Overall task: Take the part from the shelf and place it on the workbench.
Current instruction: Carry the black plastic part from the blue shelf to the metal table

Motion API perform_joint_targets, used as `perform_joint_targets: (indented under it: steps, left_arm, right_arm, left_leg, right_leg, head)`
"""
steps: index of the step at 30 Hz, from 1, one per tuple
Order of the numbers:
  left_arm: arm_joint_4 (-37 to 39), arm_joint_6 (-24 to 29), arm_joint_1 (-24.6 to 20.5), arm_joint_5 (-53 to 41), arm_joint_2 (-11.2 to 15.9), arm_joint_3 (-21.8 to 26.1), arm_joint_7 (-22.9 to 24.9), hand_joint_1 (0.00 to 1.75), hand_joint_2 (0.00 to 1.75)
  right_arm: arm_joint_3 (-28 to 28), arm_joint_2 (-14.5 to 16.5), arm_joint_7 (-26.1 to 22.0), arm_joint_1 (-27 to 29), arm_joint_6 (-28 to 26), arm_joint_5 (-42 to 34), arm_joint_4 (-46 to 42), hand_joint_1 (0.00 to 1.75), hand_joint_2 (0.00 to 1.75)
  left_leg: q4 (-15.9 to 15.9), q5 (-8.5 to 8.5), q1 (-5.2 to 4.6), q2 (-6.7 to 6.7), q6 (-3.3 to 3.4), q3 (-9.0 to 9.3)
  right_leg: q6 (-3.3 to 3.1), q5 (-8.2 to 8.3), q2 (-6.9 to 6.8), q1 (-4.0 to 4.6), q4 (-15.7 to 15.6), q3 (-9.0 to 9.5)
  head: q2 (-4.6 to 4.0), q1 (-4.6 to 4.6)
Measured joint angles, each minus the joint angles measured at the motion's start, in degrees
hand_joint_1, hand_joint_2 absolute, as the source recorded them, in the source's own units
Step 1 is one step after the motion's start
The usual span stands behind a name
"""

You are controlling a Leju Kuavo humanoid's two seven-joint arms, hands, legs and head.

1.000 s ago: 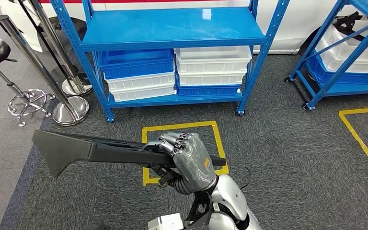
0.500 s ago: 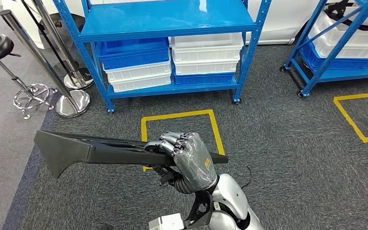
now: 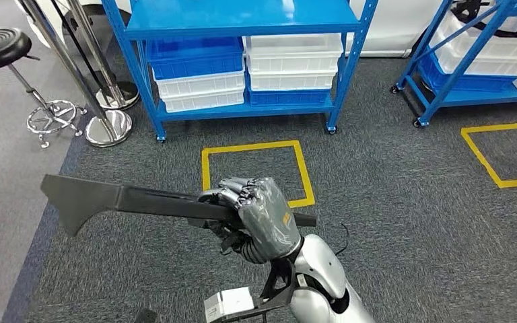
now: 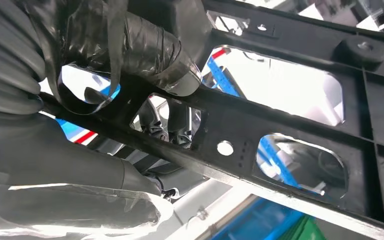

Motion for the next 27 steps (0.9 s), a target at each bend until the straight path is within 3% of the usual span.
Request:
perform_joint_targets:
  steps: [2,3,5,7,9,10,11,13,14,15,17,18,19,20,21,22,24,25,27]
  left_arm:
    - [0.0,-0.2,-0.21,0.03,0.03,-0.01,0.14,0.0,1.75]
    - [-0.01,-0.27,-0.25,0.08,0.04,-0.01,0.21,0.0,1.75]
    - [0.0,-0.38,-0.26,0.19,0.05,-0.02,0.29,0.0,1.75]
    - [0.01,-0.44,-0.28,0.23,0.04,-0.03,0.31,0.0,1.75]
    - [0.01,-0.48,-0.3,0.25,0.01,-0.05,0.31,0.0,1.75]
    - [0.01,-0.5,-0.31,0.25,-0.01,-0.07,0.31,0.0,1.75]
    - [0.01,-0.5,-0.32,0.26,-0.02,-0.07,0.31,0.0,1.75]
    - [0.01,-0.49,-0.28,0.26,0.01,-0.06,0.31,0.0,1.75]
    - [0.01,-0.49,-0.21,0.26,0.03,-0.05,0.31,0.0,1.75]
    - [0.01,-0.49,-0.13,0.27,0.04,-0.05,0.32,0.0,1.75]
    - [0.01,-0.5,-0.09,0.32,0.04,-0.05,0.32,0.0,1.75]
    - [0.01,-0.5,-0.12,0.36,0.03,-0.06,0.32,0.0,1.75]
    - [0.01,-0.5,-0.13,0.43,0.03,-0.07,0.31,0.0,1.75]
    - [0.01,-0.5,-0.14,0.49,0.04,-0.07,0.31,0.0,1.75]
    - [0.01,-0.5,-0.14,0.55,0.05,-0.07,0.31,0.0,1.75]
    - [0.01,-0.5,-0.18,0.59,0.07,-0.07,0.31,0.0,1.75]
    - [0.01,-0.5,-0.39,0.63,0.09,-0.07,0.3,0.0,1.75]
    - [0.01,-0.5,-0.47,0.66,0.1,-0.07,0.28,0.0,1.75]
    - [0.01,-0.5,-0.47,0.73,0.13,-0.07,0.27,0.0,1.75]
  right_arm:
    - [0.0,0.32,0.37,-0.78,0.77,-0.35,-0.22,1.75,1.75]
    - [0.0,0.39,0.43,-1.02,0.93,-0.5,-0.27,1.75,1.75]
    - [0.0,0.45,0.51,-1.25,1.15,-0.65,-0.3,1.75,1.75]
    - [0.0,0.59,0.55,-1.43,1.27,-0.66,-0.33,1.75,1.75]
    - [0.0,0.94,0.56,-1.76,1.29,-0.66,-0.5,1.75,1.75]
    - [0.0,1.12,0.56,-1.95,1.29,-0.66,-0.62,1.75,1.75]
    - [0.0,1.25,0.56,-2.08,1.3,-0.66,-0.71,1.75,1.75]
    - [0.0,1.37,0.57,-2.24,1.32,-0.66,-0.75,1.75,1.75]
    - [0.0,1.42,0.58,-2.28,1.35,-0.66,-0.74,1.75,1.75]
    - [0.0,1.46,0.57,-2.31,1.37,-0.66,-0.74,1.75,1.75]
    - [0.0,1.54,0.54,-2.34,1.39,-0.64,-0.74,1.75,1.75]
    - [0.0,1.55,0.51,-2.34,1.38,-0.62,-0.74,1.75,1.75]
    - [0.0,1.55,0.49,-2.34,1.37,-0.61,-0.73,1.75,1.75]
    - [0.0,1.55,0.48,-2.34,1.37,-0.59,-0.73,1.75,1.75]
    - [0.0,1.55,0.47,-2.34,1.36,-0.59,-0.73,1.75,1.75]
    - [0.0,1.55,0.45,-2.34,1.35,-0.58,-0.74,1.75,1.75]
    - [0.0,1.57,0.41,-2.34,1.33,-0.55,-0.75,1.75,1.75]
    - [0.0,1.59,0.37,-2.36,1.32,-0.54,-0.76,1.75,1.75]
    - [0.0,1.67,0.29,-2.41,1.32,-0.55,-0.76,1.75,1.75]
  left_leg:
    - [0.13,1.59,-0.11,0.08,0.37,-1.89]
    - [0.26,2.35,-0.17,0.1,0.36,-2.92]
    - [0.69,3.71,-0.3,0.13,0.22,-5.12]
    - [1.27,4.87,-0.4,0.12,-0.03,-7.05]
    - [1.73,5.87,-0.53,0.05,-0.53,-8.23]
    - [1.78,6.39,-0.49,0.05,-0.87,-8.51]
    - [1.67,6.95,-0.45,0.07,-1.25,-8.7]
    - [1.63,7.22,-0.25,0.02,-1.97,-9.21]
    - [2.43,5.91,-0.2,-0.06,-2.3,-9.72]
    - [4.31,3.47,-0.12,-0.15,-2.61,-10.45]
    - [10.95,-2.62,0.08,-0.21,-3.15,-12.12]
    - [14.63,-4.42,0.16,-0.21,-3.37,-12.71]
    - [17.26,-4.69,0.21,-0.2,-3.54,-12.71]
    - [18.3,-3.7,0.24,-0.2,-3.65,-11.97]
    - [17.33,-1.96,0.25,-0.2,-3.68,-10.24]
    - [14.39,-0.49,0.25,-0.21,-3.61,-7.52]
    - [5.81,-0.92,0.11,-0.31,-3.14,-1.23]
    - [2.61,-1.8,-0.02,-0.39,-2.79,0.76]
    - [0.32,-2.38,-0.2,-0.52,-2.03,1.56]
  right_leg:
    - [0.31,-5.96,0.1,-0.14,7.23,-1.55]
    - [0.43,-7.21,0.12,-0.18,10.61,-1.85]
    - [0.36,-5.59,0.13,-0.22,12.81,-0.23]
    - [-0.27,-3.35,0.16,-0.09,7.54,5.26]
    - [-0.99,-4.6,0.2,0.33,-1.11,11.78]
    - [-1.22,-5.51,0.23,0.59,-4.05,13.67]
    - [-1.33,-5.87,0.24,0.8,-5.53,14.27]
    - [-1.76,-4.73,0.14,0.68,-6.05,13.51]
    - [-2.16,-3.98,0.02,0.53,-6.2,12.9]
    - [-2.51,-3.18,-0.1,0.36,-6.32,12.13]
    - [-2.93,-1.74,-0.22,0.4,-6.21,10.26]
    - [-2.92,-1.01,-0.25,0.43,-6.06,9.2]
    - [-2.87,-0.32,-0.27,0.45,-5.83,8.07]
    - [-2.77,0.31,-0.29,0.44,-5.54,6.94]
    - [-2.63,0.88,-0.29,0.41,-5.15,5.81]
    - [-2.45,1.37,-0.28,0.38,-4.73,4.79]
    - [-1.91,2.22,-0.28,0.47,-3.93,3.33]
    - [-1.61,2.68,-0.31,0.52,-3.75,3.03]
    - [-1.03,3.74,-0.38,0.57,-3.89,2.89]
  head:
    - [0.0,0.01]
    - [0.0,0.0]
    - [0.0,-0.01]
    - [0.0,-0.02]
    - [-0.01,-0.04]
    - [-0.02,-0.04]
    - [-0.01,-0.04]
    - [-0.01,-0.03]
    - [-0.01,-0.03]
    - [-0.01,-0.03]
    - [-0.02,-0.04]
    - [-0.02,-0.04]
    - [-0.02,-0.04]
    - [-0.02,-0.04]
    - [-0.02,-0.04]
    - [-0.02,-0.04]
    - [-0.02,-0.04]
    - [-0.01,-0.04]
    - [-0.01,-0.03]
